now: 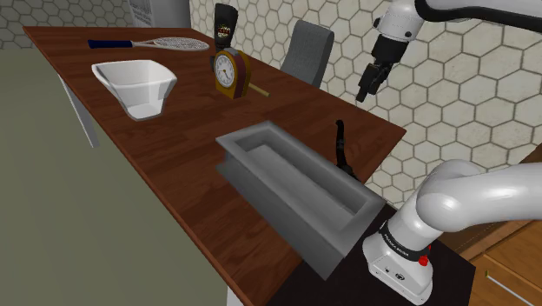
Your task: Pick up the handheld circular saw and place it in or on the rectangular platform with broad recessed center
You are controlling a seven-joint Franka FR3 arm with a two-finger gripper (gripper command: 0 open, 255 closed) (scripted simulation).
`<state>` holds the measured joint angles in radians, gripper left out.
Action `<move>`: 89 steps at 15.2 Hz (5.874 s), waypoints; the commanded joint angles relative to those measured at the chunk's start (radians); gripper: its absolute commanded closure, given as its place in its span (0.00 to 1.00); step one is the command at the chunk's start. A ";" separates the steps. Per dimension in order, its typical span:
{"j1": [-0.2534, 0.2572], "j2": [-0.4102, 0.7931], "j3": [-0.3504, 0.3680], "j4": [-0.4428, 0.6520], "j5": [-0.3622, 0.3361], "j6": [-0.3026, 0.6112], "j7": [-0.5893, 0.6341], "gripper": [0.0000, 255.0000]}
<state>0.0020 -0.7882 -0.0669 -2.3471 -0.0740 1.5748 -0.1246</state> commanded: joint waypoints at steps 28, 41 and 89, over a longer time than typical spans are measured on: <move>-0.265 -0.111 0.409 -0.474 0.229 0.388 1.013 1.00; -0.270 -0.124 0.396 -0.428 0.218 0.329 1.007 1.00; -0.255 0.019 0.779 0.225 0.427 -0.108 1.442 1.00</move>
<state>-0.2478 -0.7872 0.6773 -2.1435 0.3390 1.4623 1.2851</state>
